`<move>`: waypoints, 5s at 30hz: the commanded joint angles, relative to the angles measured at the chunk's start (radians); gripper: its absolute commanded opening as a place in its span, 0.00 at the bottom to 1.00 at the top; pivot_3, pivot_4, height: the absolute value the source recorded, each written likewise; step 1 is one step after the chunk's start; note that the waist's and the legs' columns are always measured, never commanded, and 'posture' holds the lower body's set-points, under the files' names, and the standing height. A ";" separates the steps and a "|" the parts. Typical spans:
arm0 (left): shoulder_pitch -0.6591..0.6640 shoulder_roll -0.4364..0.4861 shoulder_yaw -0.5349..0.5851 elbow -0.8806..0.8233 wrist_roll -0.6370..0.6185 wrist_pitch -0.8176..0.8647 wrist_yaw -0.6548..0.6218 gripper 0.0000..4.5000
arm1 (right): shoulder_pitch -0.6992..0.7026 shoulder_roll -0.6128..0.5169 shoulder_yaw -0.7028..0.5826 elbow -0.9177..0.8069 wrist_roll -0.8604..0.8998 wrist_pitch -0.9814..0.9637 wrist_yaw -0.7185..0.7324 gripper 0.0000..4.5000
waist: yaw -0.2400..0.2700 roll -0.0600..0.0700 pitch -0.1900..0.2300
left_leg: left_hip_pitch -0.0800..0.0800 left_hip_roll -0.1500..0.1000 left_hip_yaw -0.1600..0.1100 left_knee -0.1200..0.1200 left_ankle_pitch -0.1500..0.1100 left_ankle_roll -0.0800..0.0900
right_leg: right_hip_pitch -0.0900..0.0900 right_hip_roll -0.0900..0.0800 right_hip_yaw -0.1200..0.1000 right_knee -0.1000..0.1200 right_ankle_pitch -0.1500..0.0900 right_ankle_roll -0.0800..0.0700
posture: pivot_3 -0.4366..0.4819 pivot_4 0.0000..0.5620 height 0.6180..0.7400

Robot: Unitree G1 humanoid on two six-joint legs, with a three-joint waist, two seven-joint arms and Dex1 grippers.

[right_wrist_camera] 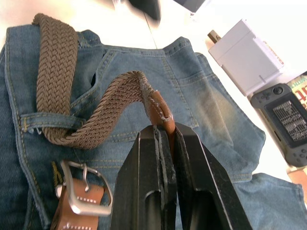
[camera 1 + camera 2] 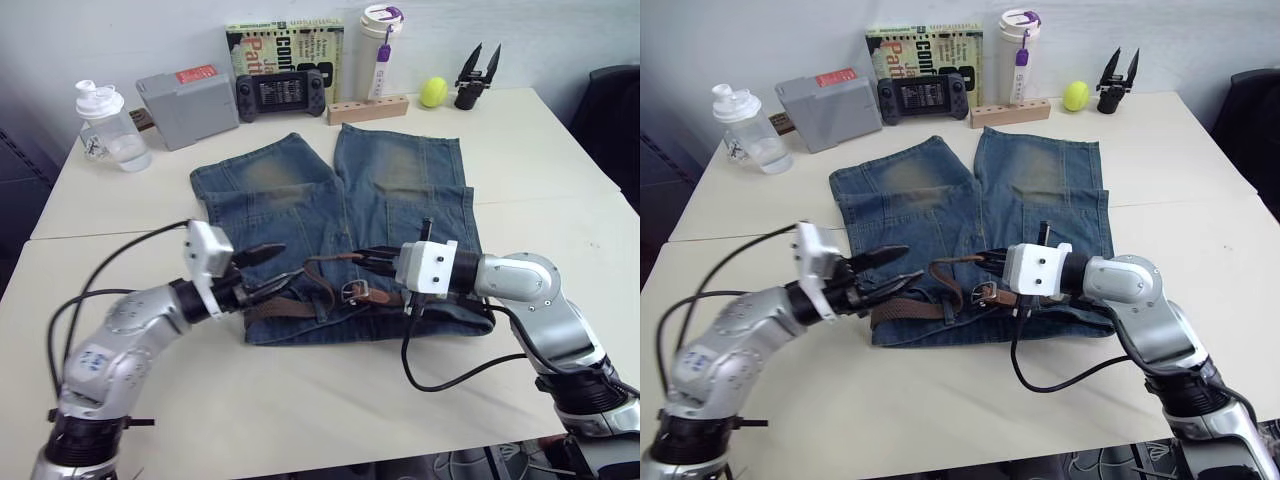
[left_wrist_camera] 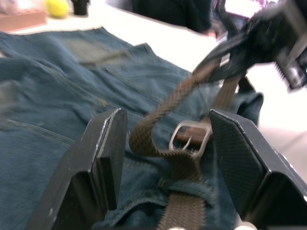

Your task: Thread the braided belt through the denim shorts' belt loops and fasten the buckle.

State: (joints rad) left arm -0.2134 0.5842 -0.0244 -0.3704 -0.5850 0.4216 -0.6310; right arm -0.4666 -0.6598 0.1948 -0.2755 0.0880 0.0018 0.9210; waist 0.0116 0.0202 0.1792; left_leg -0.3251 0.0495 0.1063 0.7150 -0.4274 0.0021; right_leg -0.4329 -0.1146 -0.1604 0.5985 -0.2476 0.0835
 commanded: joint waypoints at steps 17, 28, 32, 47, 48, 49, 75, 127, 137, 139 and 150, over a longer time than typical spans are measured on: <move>-0.075 -0.139 -0.034 0.185 0.229 -0.267 -0.074 0.03 | -0.007 0.011 -0.010 -0.049 0.012 0.029 0.009 0.00 | -0.011 -0.002 0.001 | -0.002 0.000 -0.001 0.001 0.000 0.000 | -0.001 -0.001 -0.001 0.000 0.001 0.001 | 0.48 0.27 0.84; -0.052 -0.156 -0.031 0.173 0.250 -0.269 -0.079 0.00 | -0.022 0.028 -0.044 -0.039 0.049 0.168 -0.032 0.21 | -0.010 -0.002 0.001 | -0.002 0.000 -0.001 0.001 0.000 0.000 | -0.001 -0.001 -0.001 0.001 0.001 0.001 | 0.48 0.27 0.84; -0.044 -0.159 -0.029 0.166 0.254 -0.262 -0.071 0.00 | 0.001 0.004 -0.056 -0.038 0.044 0.237 -0.039 0.60 | -0.010 -0.002 0.001 | -0.002 0.000 -0.001 0.001 0.000 0.000 | -0.001 -0.001 -0.001 0.001 0.001 0.001 | 0.48 0.27 0.84; -0.066 -0.168 0.029 0.111 0.196 -0.181 -0.035 0.00 | 0.206 -0.036 0.017 -0.048 -0.111 0.248 -0.118 0.99 | -0.002 -0.002 0.001 | -0.003 0.000 -0.002 0.002 0.000 0.000 | -0.001 -0.001 -0.001 0.001 0.001 0.002 | 0.48 0.27 0.84; -0.065 -0.169 0.029 0.108 0.196 -0.177 -0.035 0.00 | 0.206 -0.032 0.020 -0.043 -0.120 0.259 -0.123 0.99 | -0.003 -0.002 0.001 | -0.003 0.000 -0.002 0.002 0.000 0.000 | -0.001 -0.001 -0.001 0.001 0.001 0.002 | 0.48 0.27 0.84; -0.064 -0.168 0.030 0.106 0.195 -0.174 -0.035 0.00 | 0.207 -0.029 0.024 -0.038 -0.128 0.261 -0.127 0.99 | -0.003 -0.002 0.001 | -0.003 0.000 -0.002 0.002 0.000 0.000 | -0.001 -0.001 -0.001 0.001 0.001 0.002 | 0.48 0.27 0.84; -0.006 -0.060 0.007 0.060 0.214 -0.159 -0.141 0.00 | 0.135 0.047 -0.057 -0.159 0.047 0.596 -0.152 0.03 | -0.010 -0.003 0.001 | -0.002 0.000 -0.002 0.002 0.000 0.000 | 0.000 -0.001 -0.001 0.000 0.001 0.002 | 0.48 0.27 0.84; -0.094 -0.188 -0.113 -0.023 0.305 0.258 0.164 0.00 | 0.048 0.169 0.067 -0.407 0.184 1.037 -0.407 0.03 | -0.012 -0.003 0.000 | -0.010 0.000 0.000 0.004 0.001 -0.001 | -0.010 -0.001 0.001 0.006 0.001 0.002 | 0.48 0.27 0.84; -0.135 -0.280 -0.171 0.065 0.321 0.090 0.111 0.00 | 0.053 0.030 0.188 -0.379 0.161 0.958 -0.273 0.03 | -0.013 -0.003 0.000 | -0.010 0.000 0.000 0.004 0.001 -0.001 | -0.010 -0.001 0.001 0.006 0.001 0.002 | 0.48 0.27 0.84; -0.142 -0.285 -0.171 0.085 0.322 0.076 0.105 0.00 | 0.051 0.007 0.194 -0.365 0.146 0.927 -0.256 0.03 | -0.013 -0.003 0.000 | -0.010 0.000 0.000 0.004 0.001 -0.001 | -0.011 -0.001 0.001 0.006 0.001 0.002 | 0.48 0.27 0.84; -0.126 -0.299 -0.182 0.119 0.347 0.035 0.091 0.00 | 0.071 -0.061 -0.014 -0.368 0.252 0.845 -0.150 0.61 | -0.008 -0.004 0.000 | -0.010 -0.001 0.000 0.005 0.001 0.000 | -0.010 -0.002 0.001 0.006 0.001 0.002 | 0.48 0.27 0.84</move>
State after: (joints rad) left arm -0.3376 0.2914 -0.1982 -0.2282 -0.2418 0.4771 -0.5376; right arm -0.3792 -0.7045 0.2493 -0.5978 0.2938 0.8528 0.7401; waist 0.0033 0.0160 0.1794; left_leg -0.3354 0.0488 0.1060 0.7202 -0.4268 0.0018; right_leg -0.4434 -0.1163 -0.1596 0.6045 -0.2466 0.0852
